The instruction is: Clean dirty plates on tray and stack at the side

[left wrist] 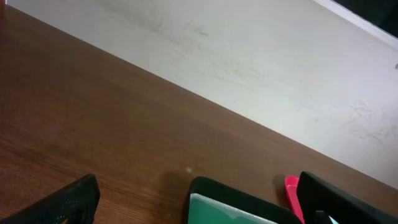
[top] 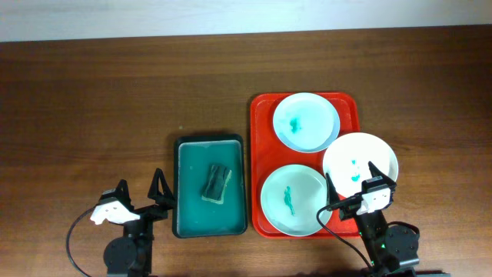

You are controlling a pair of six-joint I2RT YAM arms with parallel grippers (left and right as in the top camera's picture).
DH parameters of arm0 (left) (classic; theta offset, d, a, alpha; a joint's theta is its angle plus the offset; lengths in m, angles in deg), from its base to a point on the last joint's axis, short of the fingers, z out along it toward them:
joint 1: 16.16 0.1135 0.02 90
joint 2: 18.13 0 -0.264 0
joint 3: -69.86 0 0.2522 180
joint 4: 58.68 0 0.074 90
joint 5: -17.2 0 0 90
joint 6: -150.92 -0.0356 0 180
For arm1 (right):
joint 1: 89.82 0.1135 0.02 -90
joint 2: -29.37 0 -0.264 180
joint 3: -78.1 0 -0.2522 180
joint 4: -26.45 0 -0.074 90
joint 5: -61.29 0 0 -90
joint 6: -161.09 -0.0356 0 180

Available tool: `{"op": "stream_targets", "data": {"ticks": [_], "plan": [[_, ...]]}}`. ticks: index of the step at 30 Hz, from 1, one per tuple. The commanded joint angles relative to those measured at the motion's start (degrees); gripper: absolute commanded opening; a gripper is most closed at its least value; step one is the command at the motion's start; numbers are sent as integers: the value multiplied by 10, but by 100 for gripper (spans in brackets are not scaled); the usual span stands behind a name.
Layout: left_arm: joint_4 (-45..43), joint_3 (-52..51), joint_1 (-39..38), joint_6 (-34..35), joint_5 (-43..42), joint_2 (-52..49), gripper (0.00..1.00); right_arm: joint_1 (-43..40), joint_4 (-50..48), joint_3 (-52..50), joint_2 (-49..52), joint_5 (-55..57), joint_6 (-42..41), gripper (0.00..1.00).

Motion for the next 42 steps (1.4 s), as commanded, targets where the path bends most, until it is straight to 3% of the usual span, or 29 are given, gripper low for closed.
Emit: {"op": "stream_targets", "data": {"ticks": [1, 30, 32, 34, 37, 42], "plan": [[3, -1, 2, -5, 4, 2, 99, 4, 1, -4, -3, 9, -2, 98], [1, -1, 2, -5, 2, 2, 99, 4, 0, -4, -3, 9, -2, 98], [0, -1, 2, -5, 2, 2, 99, 4, 0, -4, -3, -13, -2, 98], [-26, 5, 2, -6, -56, 2, 99, 4, -5, 0, -3, -85, -2, 98], [-18, 54, 2, -50, -89, -5, 99, 4, 46, 64, -3, -131, -2, 98], [170, 265, 2, -85, -106, -174, 99, 4, 209, 255, 73, -120, -2, 98]]}}
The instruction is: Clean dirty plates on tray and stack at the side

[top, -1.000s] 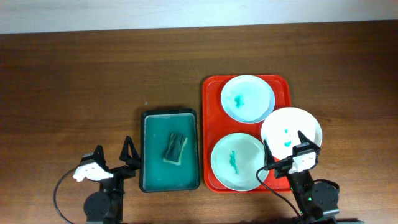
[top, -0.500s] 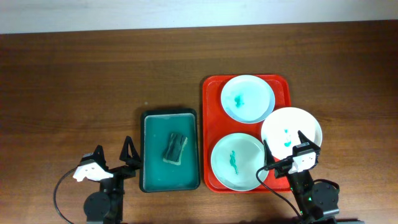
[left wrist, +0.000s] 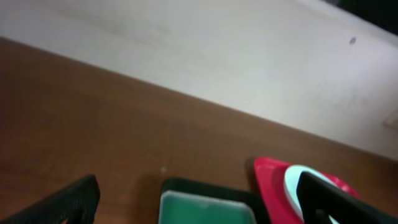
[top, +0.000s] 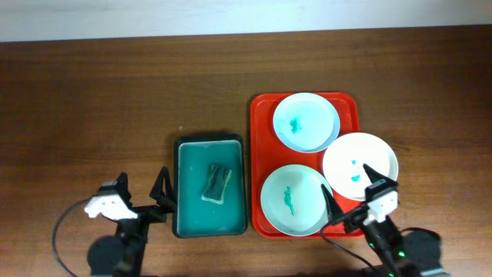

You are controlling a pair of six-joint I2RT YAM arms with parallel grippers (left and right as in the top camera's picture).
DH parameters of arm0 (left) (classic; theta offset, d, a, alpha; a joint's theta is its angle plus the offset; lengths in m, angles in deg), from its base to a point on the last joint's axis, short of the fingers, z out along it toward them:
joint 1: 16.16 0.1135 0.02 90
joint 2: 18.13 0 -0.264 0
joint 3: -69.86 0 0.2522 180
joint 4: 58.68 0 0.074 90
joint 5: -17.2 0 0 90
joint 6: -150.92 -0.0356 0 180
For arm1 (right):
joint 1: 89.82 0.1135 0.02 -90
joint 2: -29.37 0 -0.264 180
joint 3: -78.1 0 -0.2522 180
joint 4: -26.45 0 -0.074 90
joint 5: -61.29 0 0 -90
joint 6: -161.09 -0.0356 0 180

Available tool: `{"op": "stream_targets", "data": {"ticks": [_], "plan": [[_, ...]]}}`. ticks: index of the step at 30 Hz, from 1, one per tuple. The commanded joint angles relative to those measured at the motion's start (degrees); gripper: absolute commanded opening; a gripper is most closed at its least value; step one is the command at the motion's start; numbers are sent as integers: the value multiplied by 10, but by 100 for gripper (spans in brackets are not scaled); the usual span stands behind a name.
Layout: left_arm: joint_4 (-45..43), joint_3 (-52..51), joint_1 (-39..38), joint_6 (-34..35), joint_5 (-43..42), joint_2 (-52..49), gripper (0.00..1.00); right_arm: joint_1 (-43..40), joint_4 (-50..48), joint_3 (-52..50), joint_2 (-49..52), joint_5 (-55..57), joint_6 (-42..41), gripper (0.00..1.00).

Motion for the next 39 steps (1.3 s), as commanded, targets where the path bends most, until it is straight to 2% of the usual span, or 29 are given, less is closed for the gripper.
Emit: {"op": "stream_targets", "data": {"ticks": [1, 5, 6, 9, 11, 13, 15, 16, 18, 22, 23, 24, 27, 29, 30, 34, 35, 36, 37, 38, 39], "plan": [[100, 159, 2, -35, -32, -149, 99, 4, 88, 137, 100, -9, -5, 98], [239, 361, 2, -35, -75, -346, 99, 4, 230, 315, 273, -10, -35, 98], [307, 438, 2, -35, -99, -422, 99, 4, 278, 375, 330, -14, -35, 98], [436, 557, 2, -35, -101, -551, 99, 4, 353, 487, 441, -41, -35, 98], [463, 580, 2, -34, -101, -597, 99, 4, 382, 501, 482, -54, -35, 98], [484, 580, 2, -34, -169, -632, 99, 4, 411, 501, 512, -56, -35, 98], [492, 579, -19, -90, -208, -666, 100, 4, 443, 500, 554, -54, -60, 98], [506, 578, -51, -110, -175, -690, 98, 4, 454, 498, 577, -54, -81, 98], [522, 574, -129, -110, -64, -748, 79, 4, 470, 497, 635, -54, -131, 99], [505, 572, -238, -103, -14, -873, 57, 4, 478, 497, 672, -54, -146, 99], [492, 572, -250, -87, 2, -905, 56, 4, 484, 497, 671, -54, -146, 99], [471, 572, -255, -75, 3, -944, 52, 4, 491, 497, 671, -54, -145, 89], [416, 572, -255, -64, 12, -1016, 36, 4, 511, 497, 671, -54, -145, 71], [382, 572, -255, -64, 11, -1049, 16, 4, 515, 497, 671, -55, -145, 62], [378, 572, -255, -64, 12, -1056, 0, 4, 516, 497, 671, -55, -145, 56], [409, 604, -255, -64, 17, -1045, 0, 4, 514, 498, 628, -67, -146, 36], [438, 633, -255, -64, 17, -1034, 0, 4, 503, 498, 587, -62, -145, 35], [463, 652, -255, -64, 17, -1023, 0, 4, 497, 498, 560, -57, -145, 52], [492, 671, -255, -64, 17, -1009, 13, 4, 498, 498, 537, -45, -145, 89], [512, 678, -255, -64, 17, -999, 31, 4, 505, 497, 526, -23, -135, 93], [526, 678, -255, -64, 17, -991, 36, 4, 514, 497, 522, -5, -128, 99]]}}
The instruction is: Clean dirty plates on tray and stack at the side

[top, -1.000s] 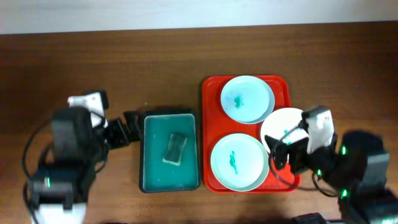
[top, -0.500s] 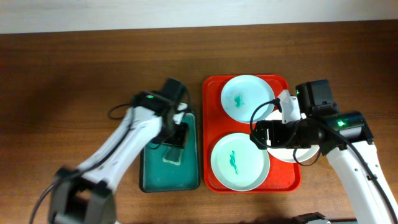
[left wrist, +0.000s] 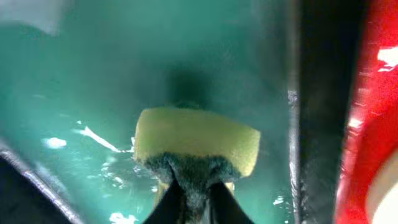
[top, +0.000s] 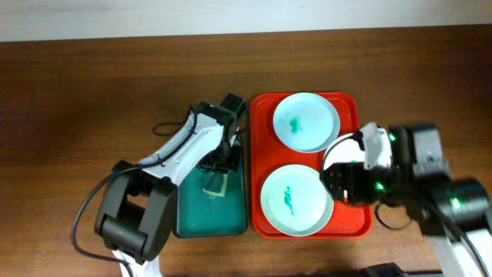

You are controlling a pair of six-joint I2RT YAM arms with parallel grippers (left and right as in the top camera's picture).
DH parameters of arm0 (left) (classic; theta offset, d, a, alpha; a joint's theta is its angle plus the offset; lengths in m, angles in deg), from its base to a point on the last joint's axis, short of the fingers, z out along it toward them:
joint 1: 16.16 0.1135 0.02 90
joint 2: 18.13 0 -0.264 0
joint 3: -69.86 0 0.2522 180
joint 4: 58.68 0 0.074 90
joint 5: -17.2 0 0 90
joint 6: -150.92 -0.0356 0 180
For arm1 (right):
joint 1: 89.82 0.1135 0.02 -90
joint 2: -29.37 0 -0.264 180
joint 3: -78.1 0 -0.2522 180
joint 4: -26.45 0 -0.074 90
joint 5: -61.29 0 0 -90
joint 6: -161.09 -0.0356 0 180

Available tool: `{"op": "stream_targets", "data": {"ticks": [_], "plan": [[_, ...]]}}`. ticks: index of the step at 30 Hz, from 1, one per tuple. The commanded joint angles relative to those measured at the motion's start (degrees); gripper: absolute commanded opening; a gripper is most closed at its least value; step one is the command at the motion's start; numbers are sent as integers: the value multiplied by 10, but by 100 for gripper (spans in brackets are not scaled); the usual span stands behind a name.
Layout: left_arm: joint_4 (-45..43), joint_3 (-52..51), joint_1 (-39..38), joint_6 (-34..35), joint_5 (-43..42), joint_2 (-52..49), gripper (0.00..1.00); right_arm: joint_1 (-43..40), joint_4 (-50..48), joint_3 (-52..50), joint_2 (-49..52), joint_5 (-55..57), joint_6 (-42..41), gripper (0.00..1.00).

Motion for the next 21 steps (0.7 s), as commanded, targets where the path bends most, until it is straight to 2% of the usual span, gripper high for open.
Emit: {"op": "stream_targets", "data": {"ticks": [1, 3, 4, 5, 6, 8, 9, 10, 11, 12, 15, 17, 18, 19, 20, 21], "plan": [[53, 27, 1, 3, 5, 45, 43, 3, 20, 4, -13, 61, 19, 98], [79, 23, 1, 3, 5, 44, 48, 3, 20, -3, -7, 63, 20, 98], [82, 14, 1, 3, 5, 44, 49, 3, 26, -5, 3, 63, 24, 91], [75, -2, 1, 4, 5, 44, 50, 3, 26, -5, 11, 59, 24, 79], [60, -29, 1, 21, 4, 44, 50, 3, 26, -5, 16, 58, 23, 73], [8, -90, 1, 27, -11, 44, 46, 3, 29, -5, 18, 58, 21, 67], [-25, -123, 1, 27, -13, 44, 40, 3, 33, -5, 20, 58, 16, 61], [-56, -152, 1, 27, -12, 44, 31, 3, 45, -5, 25, 81, -45, 52], [-75, -165, 1, 27, -12, 44, 10, 3, 60, -5, 31, 124, -126, 45], [-82, -163, 1, 27, -10, 44, 0, 2, 62, -5, 37, 134, -147, 44], [-75, -131, 1, 27, -10, 47, 0, -33, 82, -5, 70, 133, -154, 44], [-50, -98, 8, 27, -10, 68, 0, -76, 100, -5, 106, 81, -87, 44], [-43, -90, 14, 27, -10, 83, 2, -100, 110, -6, 124, 41, -49, 44], [-41, -89, 19, 27, -10, 93, 19, -112, 113, -12, 134, 23, -35, 45], [-40, -89, 22, 27, -10, 100, 40, -119, 109, -29, 139, 21, -31, 45], [-41, -89, 24, 26, -10, 103, 56, -122, 81, -73, 139, 10, -16, 46]]}}
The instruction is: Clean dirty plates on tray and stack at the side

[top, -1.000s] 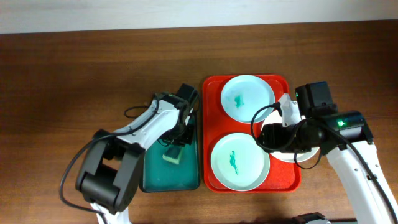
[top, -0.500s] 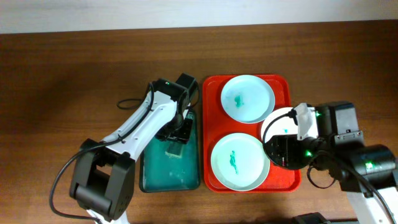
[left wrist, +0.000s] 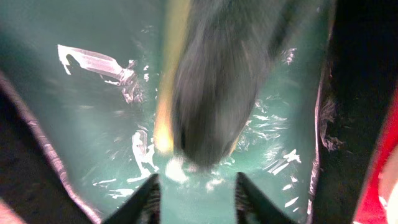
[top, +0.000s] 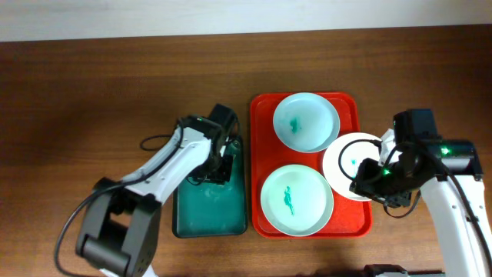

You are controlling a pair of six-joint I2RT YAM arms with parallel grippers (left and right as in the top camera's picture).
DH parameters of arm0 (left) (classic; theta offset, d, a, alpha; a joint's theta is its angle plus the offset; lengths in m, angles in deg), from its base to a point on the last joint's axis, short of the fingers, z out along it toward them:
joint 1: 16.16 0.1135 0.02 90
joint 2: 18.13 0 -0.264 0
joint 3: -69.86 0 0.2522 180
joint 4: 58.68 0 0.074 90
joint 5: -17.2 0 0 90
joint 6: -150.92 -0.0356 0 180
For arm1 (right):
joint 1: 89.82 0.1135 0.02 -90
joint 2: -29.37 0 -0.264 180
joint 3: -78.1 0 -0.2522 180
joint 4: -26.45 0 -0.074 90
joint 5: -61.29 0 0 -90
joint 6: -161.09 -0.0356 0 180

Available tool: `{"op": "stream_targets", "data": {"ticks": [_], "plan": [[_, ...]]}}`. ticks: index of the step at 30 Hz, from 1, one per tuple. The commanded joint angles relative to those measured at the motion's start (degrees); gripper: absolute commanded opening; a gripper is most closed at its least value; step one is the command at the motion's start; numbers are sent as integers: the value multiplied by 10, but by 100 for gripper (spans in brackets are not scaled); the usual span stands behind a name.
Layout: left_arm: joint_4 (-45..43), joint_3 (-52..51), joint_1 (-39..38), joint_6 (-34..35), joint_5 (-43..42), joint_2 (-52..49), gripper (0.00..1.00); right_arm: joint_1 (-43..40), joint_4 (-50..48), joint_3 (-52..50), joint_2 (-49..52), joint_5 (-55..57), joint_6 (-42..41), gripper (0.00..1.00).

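Observation:
The wrist view shows my left gripper [left wrist: 198, 199] open low over the green water of the dark-rimmed basin [top: 201, 219]. The yellow and dark sponge [left wrist: 208, 81] lies blurred just ahead of the fingertips [left wrist: 150, 198], not between them. On the red tray [top: 261, 108] rest two pale plates with green smears, one at the back [top: 306, 121] and one at the front [top: 296, 198]. A white smeared plate [top: 346, 158] overlaps the tray's right edge. My right gripper [top: 370, 181] is at that plate's near right rim; its jaws are hidden.
The basin stands left of the tray with a narrow gap between them. Bare brown table [top: 92, 100] lies to the left and behind. A black cable [top: 157, 142] trails from the left arm. A pale wall edge runs along the back.
My left gripper has opened and let go of the sponge, which now lies in the water ahead of the fingers. The right arm shifted right, its gripper now at the white plate's near rim.
Both arms first rested folded at the table's near edge with open grippers, the sponge lying in the basin. Later the left gripper was shut on the sponge in the water and the right arm hung over the white plate. The sponge is now loose again.

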Motion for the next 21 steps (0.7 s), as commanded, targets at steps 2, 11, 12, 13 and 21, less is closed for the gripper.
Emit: {"op": "stream_targets", "data": {"ticks": [2, 11, 12, 13, 21], "plan": [[-14, 12, 8, -3, 0, 26, 62, -8, -89, -128, 2, -73, 53, 50], [-174, -68, 6, -41, 0, -24, 27, -8, -182, -174, 3, -7, 52, 54], [-174, -68, 7, -63, 0, -33, 13, -8, -183, -174, 3, -7, 52, 55], [-174, -68, 8, -72, 0, -32, 0, -8, -184, -174, 3, -7, 54, 55], [20, 100, 7, -71, -8, 13, 0, -8, -257, -194, 139, -59, 88, 41]]}}
